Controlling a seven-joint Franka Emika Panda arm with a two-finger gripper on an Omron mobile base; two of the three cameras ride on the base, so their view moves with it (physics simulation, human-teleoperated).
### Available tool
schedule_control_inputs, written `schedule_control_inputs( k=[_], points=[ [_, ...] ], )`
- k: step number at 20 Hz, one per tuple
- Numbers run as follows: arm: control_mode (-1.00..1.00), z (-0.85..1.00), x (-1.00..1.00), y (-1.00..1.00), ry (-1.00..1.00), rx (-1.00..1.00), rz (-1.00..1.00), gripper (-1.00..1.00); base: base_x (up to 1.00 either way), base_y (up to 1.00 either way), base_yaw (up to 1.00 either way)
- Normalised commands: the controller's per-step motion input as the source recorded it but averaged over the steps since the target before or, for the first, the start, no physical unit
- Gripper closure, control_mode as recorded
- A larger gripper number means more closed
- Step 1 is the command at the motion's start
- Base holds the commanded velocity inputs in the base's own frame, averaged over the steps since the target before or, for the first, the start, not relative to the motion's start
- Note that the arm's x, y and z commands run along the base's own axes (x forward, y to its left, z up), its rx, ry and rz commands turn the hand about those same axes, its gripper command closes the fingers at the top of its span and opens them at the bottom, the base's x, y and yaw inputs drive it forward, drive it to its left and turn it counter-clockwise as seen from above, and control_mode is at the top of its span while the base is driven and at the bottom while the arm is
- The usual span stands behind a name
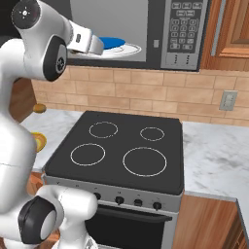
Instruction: Pick the mushroom from the counter and place it in the microwave. Then turn on the microwave.
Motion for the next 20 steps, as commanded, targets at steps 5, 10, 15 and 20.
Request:
schedule_control_inputs(
  k=[5, 10, 15, 20],
  points=[
    [-1.0, 0.0, 0.31, 0.14, 0.0, -0.01, 0.08, 1.0, 0.0, 0.0, 0.0],
    [-1.0, 0.0, 0.37, 0.17, 0.0, -0.01, 0.09, 1.0, 0.0, 0.0, 0.0],
    [-1.0, 0.0, 0.41, 0.1, 0.0, -0.04, 0.06, 1.0, 0.0, 0.0, 0.0],
    [-1.0, 0.0, 0.43, 0.02, 0.0, -0.05, 0.01, 1.0, 0.0, 0.0, 0.0]
  ],
)
